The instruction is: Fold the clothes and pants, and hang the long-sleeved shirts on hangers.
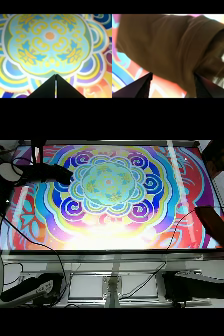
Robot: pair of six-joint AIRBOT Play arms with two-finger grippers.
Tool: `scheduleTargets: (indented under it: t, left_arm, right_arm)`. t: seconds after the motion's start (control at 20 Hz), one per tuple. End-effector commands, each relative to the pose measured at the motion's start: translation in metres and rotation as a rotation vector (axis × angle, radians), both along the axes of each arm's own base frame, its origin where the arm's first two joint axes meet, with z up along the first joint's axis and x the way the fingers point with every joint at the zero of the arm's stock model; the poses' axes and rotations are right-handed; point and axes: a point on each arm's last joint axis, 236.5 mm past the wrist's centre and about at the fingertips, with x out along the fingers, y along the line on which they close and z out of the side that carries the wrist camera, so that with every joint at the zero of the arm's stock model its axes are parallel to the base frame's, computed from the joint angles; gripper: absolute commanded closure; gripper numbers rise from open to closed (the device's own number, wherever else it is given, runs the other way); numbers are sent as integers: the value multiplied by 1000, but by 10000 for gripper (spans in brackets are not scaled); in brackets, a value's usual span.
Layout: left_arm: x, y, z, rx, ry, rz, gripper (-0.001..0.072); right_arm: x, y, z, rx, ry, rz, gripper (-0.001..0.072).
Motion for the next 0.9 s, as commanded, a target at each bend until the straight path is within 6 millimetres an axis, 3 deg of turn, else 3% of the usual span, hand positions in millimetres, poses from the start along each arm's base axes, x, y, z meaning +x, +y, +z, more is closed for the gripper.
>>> scheduleTargets:
  t: [0.0, 0.05, 0.15, 0.2, 0.25, 0.3, 0.45, 0.55, 0.7, 0.8, 0.85]
  left_arm:
    - [-1, 6, -1, 7, 13, 17, 682]
    - [-1, 6, -1, 7, 12, 17, 682]
    - [-1, 6, -1, 7, 13, 17, 682]
    - [-1, 6, -1, 7, 13, 17, 682]
    - [-1, 6, -1, 7, 12, 17, 682]
    - [-1, 6, -1, 7, 12, 17, 682]
    - [-1, 6, -1, 7, 12, 17, 682]
    - [-1, 6, -1, 7, 12, 17, 682]
    - [-1, 6, -1, 7, 12, 17, 682]
    - [-1, 6, -1, 7, 12, 17, 683]
    - [-1, 6, -1, 7, 13, 17, 682]
  right_arm:
    - [-7, 3, -1, 14, 14, 16, 133]
    - [7, 8, 2, 2, -8, 64, 168]
    - [43, 26, 6, -45, -49, 240, 401]
    - [65, 39, 8, -68, -68, 333, 485]
    - [91, 59, 11, -97, -90, 454, 604]
    - [118, 85, 14, -128, -114, 597, 677]
    - [184, 180, 21, -173, -175, 913, 702]
    - [211, 268, 22, -151, -202, 1122, 702]
    - [217, 385, 15, -203, -168, 1439, 702]
    - [212, 435, 9, -300, -124, 1610, 702]
    - [211, 446, 6, -384, -86, 1677, 703]
